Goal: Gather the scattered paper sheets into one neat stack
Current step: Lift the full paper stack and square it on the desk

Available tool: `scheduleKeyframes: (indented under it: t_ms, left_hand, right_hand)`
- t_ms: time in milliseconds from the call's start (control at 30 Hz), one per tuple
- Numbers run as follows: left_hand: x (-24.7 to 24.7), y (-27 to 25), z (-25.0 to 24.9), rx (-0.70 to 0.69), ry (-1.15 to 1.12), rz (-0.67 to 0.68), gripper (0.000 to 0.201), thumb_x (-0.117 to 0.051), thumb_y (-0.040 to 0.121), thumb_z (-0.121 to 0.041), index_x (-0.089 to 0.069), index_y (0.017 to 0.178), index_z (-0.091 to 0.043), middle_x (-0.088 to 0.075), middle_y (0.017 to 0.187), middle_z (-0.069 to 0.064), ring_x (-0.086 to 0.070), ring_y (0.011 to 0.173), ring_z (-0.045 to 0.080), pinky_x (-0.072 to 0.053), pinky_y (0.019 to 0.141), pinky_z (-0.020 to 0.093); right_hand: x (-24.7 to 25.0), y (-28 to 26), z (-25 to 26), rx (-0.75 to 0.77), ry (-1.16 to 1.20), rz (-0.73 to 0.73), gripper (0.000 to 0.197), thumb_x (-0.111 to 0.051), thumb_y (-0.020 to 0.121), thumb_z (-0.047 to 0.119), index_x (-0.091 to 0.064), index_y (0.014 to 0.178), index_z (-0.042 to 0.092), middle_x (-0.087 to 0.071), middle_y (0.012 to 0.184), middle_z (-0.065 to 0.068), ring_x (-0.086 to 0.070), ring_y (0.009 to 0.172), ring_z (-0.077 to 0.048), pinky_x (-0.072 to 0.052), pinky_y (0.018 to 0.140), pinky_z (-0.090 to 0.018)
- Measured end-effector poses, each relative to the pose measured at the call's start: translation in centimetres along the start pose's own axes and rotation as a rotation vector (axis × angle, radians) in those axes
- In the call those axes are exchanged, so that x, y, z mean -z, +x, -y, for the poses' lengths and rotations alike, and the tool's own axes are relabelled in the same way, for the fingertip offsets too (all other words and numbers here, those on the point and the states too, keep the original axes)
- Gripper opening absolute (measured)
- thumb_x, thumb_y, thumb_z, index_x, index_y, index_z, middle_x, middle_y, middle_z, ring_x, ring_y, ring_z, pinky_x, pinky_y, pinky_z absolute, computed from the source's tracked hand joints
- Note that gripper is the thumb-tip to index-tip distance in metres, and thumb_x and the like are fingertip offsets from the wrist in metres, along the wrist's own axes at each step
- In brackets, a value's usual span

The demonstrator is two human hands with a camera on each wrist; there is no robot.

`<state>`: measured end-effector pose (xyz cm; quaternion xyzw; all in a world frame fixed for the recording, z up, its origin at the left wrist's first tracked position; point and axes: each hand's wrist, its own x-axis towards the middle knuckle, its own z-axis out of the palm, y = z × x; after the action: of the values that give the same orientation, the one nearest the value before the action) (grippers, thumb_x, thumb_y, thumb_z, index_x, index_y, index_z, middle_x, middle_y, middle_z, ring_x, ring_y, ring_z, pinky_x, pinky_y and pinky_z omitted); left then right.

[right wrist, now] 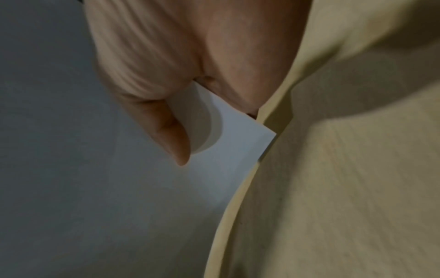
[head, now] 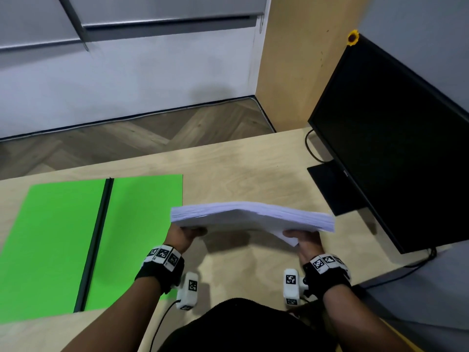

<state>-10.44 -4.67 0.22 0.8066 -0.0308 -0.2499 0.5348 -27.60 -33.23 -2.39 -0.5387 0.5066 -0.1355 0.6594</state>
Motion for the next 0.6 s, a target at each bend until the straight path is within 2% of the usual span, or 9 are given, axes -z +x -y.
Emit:
scheduleKeyframes:
  t_ms: [67,133,233,267,367,400,467,533,600]
  left_hand:
    - [-0.3,-0.5,0.9,0.064,0.063,0.023,0.042,-0.087,0.060,0.006,-0.068,0.095,-0.008,-0.066,0.090,0.006,-0.057,0.083,0.016,-0.044,0.077,0.029]
    - [-0.6,-0.6,2.0,0.139,0.138,0.081,0.034,-0.087,0.047,-0.010,-0.071,0.078,-0.010,-0.068,0.084,0.008,-0.059,0.081,0.016,-0.051,0.078,0.035]
    - [-0.5,-0.1,2.0,0.220,0.210,0.149,0.028,-0.087,0.043,-0.019,-0.068,0.063,-0.022,-0.070,0.066,-0.004,-0.063,0.062,0.009,-0.052,0.070,0.029]
    - [-0.3,-0.1,1.7,0.251,0.200,0.149,0.031,-0.088,0.042,-0.021,-0.070,0.067,-0.020,-0.071,0.069,-0.006,-0.065,0.065,0.009,-0.051,0.069,0.026]
    - [0.0,0.3,1.4,0.335,0.210,0.201,0.037,-0.092,0.047,-0.024,-0.073,0.078,-0.016,-0.073,0.087,0.006,-0.068,0.081,0.022,-0.052,0.075,0.028]
    - [0.0,0.2,1.2,0.382,0.269,0.245,0.031,-0.091,0.054,-0.026,-0.073,0.077,-0.015,-0.071,0.089,0.009,-0.067,0.083,0.024,-0.051,0.076,0.030]
    - [-0.1,0.0,1.5,0.471,0.354,0.306,0.033,-0.089,0.060,-0.030,-0.075,0.084,-0.013,-0.068,0.101,0.009,-0.065,0.094,0.027,-0.052,0.080,0.031]
    - [-0.2,0.0,2.2,0.535,0.395,0.335,0.054,-0.087,0.050,-0.033,-0.076,0.098,-0.010,-0.064,0.116,0.006,-0.063,0.103,0.028,-0.055,0.080,0.032]
    - [-0.4,0.5,3.7,0.585,0.360,0.327,0.067,-0.085,0.034,-0.035,-0.077,0.097,-0.013,-0.065,0.118,0.004,-0.063,0.102,0.028,-0.057,0.076,0.034]
  right_hand:
    - [0.4,0.5,-1.6,-0.035,-0.061,-0.004,0.073,-0.085,0.022,0.017,-0.071,0.093,0.009,-0.074,0.096,-0.008,-0.068,0.094,-0.032,-0.054,0.090,-0.048]
    - [0.8,2.3,-3.5,-0.042,-0.145,0.016,0.078,-0.085,0.018,0.025,-0.070,0.093,0.009,-0.072,0.099,-0.008,-0.067,0.096,-0.033,-0.053,0.091,-0.049]
    - [0.2,1.1,-1.3,-0.042,-0.219,0.024,0.057,-0.082,0.028,0.018,-0.070,0.083,0.007,-0.071,0.094,-0.010,-0.066,0.091,-0.033,-0.054,0.086,-0.048]
    - [-0.1,0.2,-0.4,-0.053,-0.198,0.015,0.047,-0.082,0.033,0.009,-0.069,0.078,0.005,-0.071,0.089,-0.012,-0.067,0.085,-0.033,-0.054,0.081,-0.047]
    - [0.0,-0.3,0.5,-0.078,-0.188,0.070,0.025,-0.074,0.052,-0.013,-0.069,0.074,-0.002,-0.072,0.079,-0.013,-0.066,0.077,-0.031,-0.054,0.073,-0.034]
    - [0.0,-0.2,0.5,-0.091,-0.234,0.092,0.024,-0.075,0.053,-0.011,-0.070,0.074,-0.003,-0.072,0.078,-0.011,-0.067,0.077,-0.030,-0.053,0.070,-0.031]
    - [0.3,0.3,-0.2,-0.143,-0.364,0.141,0.038,-0.077,0.042,0.004,-0.071,0.079,-0.003,-0.074,0.082,-0.010,-0.069,0.082,-0.029,-0.055,0.074,-0.032]
    - [0.8,0.7,-1.2,-0.226,-0.461,0.216,0.046,-0.072,0.033,0.010,-0.072,0.077,-0.003,-0.075,0.087,-0.010,-0.069,0.085,-0.032,-0.055,0.078,-0.035]
    - [1.4,1.1,-2.1,-0.254,-0.484,0.249,0.045,-0.072,0.029,0.011,-0.073,0.073,-0.002,-0.075,0.088,-0.010,-0.069,0.087,-0.034,-0.056,0.085,-0.042]
